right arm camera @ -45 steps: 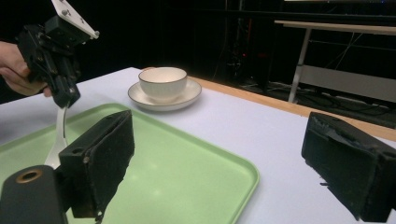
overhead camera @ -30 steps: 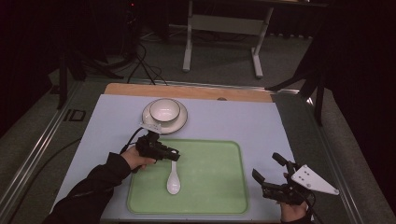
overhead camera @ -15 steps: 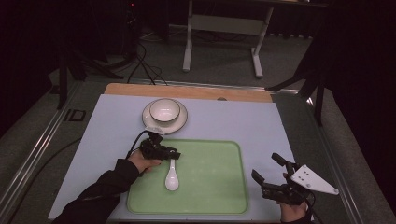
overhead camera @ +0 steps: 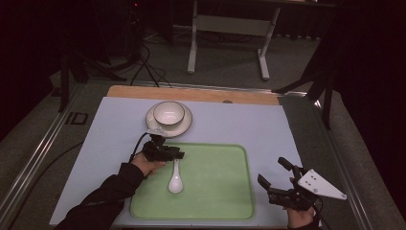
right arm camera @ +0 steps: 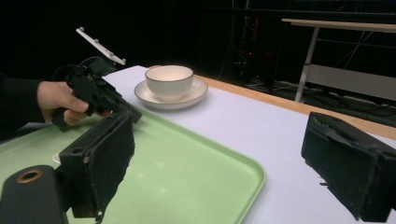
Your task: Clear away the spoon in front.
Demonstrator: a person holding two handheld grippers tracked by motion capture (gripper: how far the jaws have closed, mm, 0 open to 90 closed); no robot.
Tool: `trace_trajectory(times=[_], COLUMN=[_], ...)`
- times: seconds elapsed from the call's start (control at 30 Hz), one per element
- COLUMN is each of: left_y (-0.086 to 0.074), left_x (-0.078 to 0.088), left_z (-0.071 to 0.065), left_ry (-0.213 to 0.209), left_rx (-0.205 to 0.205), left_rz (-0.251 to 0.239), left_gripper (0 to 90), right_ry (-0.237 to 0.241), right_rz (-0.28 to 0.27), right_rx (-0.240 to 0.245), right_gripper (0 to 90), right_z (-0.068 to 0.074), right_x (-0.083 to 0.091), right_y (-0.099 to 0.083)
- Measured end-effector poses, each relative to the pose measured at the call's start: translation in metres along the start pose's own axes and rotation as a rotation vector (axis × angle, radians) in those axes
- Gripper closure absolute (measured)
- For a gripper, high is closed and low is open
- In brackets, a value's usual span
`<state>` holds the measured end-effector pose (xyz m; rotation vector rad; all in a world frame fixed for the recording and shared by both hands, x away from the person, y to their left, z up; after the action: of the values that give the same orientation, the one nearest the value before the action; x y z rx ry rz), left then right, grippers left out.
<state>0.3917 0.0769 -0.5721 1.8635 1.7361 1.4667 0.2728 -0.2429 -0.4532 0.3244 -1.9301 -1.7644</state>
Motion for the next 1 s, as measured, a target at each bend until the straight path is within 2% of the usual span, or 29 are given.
trace_trajectory(times=[0.27,0.4,0.53,0.6,0.67,0.7,0.73,0.77,0.8,0.9,0.97,1.0], left_y=[0.013,0.02,0.027,0.03,0.032,0.032,0.032,0.032,0.032,0.029,0.026,0.025], left_x=[0.021,0.036,0.05,0.056,0.062,0.064,0.064,0.064,0.069,0.07,0.072,0.073], left_z=[-0.014,-0.025,-0.037,-0.042,-0.049,-0.054,-0.054,-0.054,-0.065,-0.074,-0.08,-0.083], left_ry=[-0.013,0.003,0.027,0.057,0.04,0.01,0.01,0.01,-0.016,-0.05,-0.07,-0.064], left_rx=[-0.022,-0.066,-0.104,-0.112,-0.126,-0.145,-0.145,-0.145,-0.18,-0.175,-0.169,-0.181], left_rz=[-0.036,-0.036,-0.032,-0.032,-0.045,-0.038,-0.038,-0.038,-0.044,-0.033,-0.041,-0.044], left_gripper=[59.3,58.1,49.2,36.6,31.0,27.3,20.0,20.0,14.8,0.2,0.2,0.2], right_ry=[-0.002,-0.002,-0.003,-0.004,-0.004,-0.005,-0.005,-0.005,-0.006,-0.006,-0.006,-0.006], right_rz=[-0.001,0.0,0.001,0.0,0.0,0.001,0.001,0.001,0.002,0.002,0.003,0.002], right_rx=[0.001,-0.001,0.001,0.001,0.003,0.004,0.004,0.005,0.005,0.006,0.007,0.008], right_gripper=[9.5,9.5,9.5,9.5,9.5,9.5,9.5,9.5,9.5,9.5,9.5,9.5], right_z=[0.0,0.0,0.0,0.0,0.0,0.0,0.0,0.0,0.001,0.001,0.001,0.001], right_x=[0.0,0.0,0.0,0.0,0.0,0.0,0.0,0.0,0.0,0.0,0.0,0.0], right_y=[0.0,0.0,0.0,0.0,0.0,0.0,0.0,0.0,0.0,0.0,0.0,0.0])
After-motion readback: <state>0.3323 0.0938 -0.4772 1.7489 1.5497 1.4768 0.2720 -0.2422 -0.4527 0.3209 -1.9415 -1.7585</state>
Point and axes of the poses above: each handheld gripper's, and its own axes: x roughly backward along the jaws, y roughly out of its top, z roughly to its left, the point moved 8 cm from there along -x, roughly forward along the jaws, and after that the axes turned 9 degrees about -y, right-handed, at the moved point
